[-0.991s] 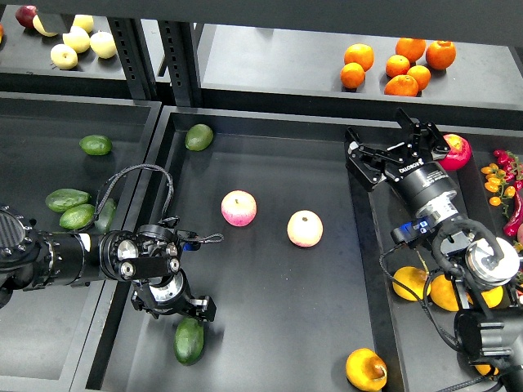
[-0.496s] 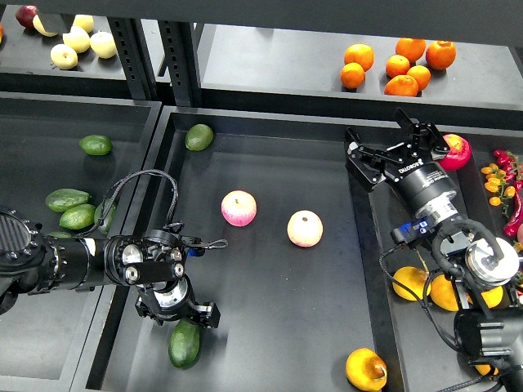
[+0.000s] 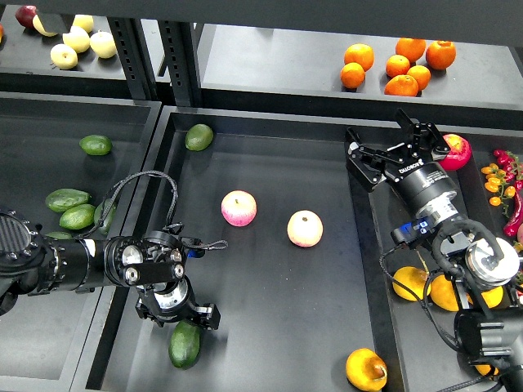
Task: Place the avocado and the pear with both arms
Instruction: 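Lower the left gripper onto the green avocado and close it, then lift the avocado with the left gripper and carry it to the avocado bin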
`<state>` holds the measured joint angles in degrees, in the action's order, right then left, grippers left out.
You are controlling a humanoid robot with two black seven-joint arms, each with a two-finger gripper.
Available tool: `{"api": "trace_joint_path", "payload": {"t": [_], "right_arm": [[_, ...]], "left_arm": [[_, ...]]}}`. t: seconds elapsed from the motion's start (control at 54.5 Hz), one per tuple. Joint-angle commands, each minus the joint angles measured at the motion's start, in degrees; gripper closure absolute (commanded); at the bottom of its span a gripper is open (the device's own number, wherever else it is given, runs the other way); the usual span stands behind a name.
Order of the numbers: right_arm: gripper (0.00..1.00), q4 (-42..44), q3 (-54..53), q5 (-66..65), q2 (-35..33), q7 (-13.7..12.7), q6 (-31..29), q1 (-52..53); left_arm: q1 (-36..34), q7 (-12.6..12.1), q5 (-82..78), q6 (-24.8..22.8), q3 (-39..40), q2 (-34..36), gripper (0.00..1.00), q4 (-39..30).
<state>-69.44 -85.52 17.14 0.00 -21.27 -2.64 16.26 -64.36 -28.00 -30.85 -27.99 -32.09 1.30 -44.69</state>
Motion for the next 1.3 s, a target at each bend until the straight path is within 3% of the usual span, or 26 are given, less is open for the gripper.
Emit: {"api": "trace_joint_path", "payload": {"t": [0.0, 0.202, 0.33, 0.624, 1.285], "right_arm": [[0.0, 0.0, 0.0, 0.0, 0.0, 0.0, 0.0, 0.0], [0.0, 0.0, 0.0, 0.0, 0.0, 0.0, 0.0, 0.0], [0.0, 0.0, -0.1, 0.0, 0.0, 0.0, -0.1, 0.0], [0.0, 0.2, -0.5, 0.0, 0.0, 0.0, -0.6, -0.4], [0.0, 0.2, -0.4, 0.1, 0.0, 0.0, -0.6, -1.2]], "left_arm": [[0.3, 0.0, 0.1, 0.0, -0.1, 0.0, 0.1, 0.0], [0.6, 0.0, 4.8, 0.0, -0.5, -0.3, 0.4, 0.3], [-0.1, 0.0, 15.5, 0.0, -4.1, 0.0, 0.67, 0.3], [-5.2, 0.0, 22.1, 0.0, -7.0, 0.4, 0.89, -1.1], [-23.6, 0.0, 30.0, 0.0, -0.2, 11.9, 0.88, -4.2]]}}
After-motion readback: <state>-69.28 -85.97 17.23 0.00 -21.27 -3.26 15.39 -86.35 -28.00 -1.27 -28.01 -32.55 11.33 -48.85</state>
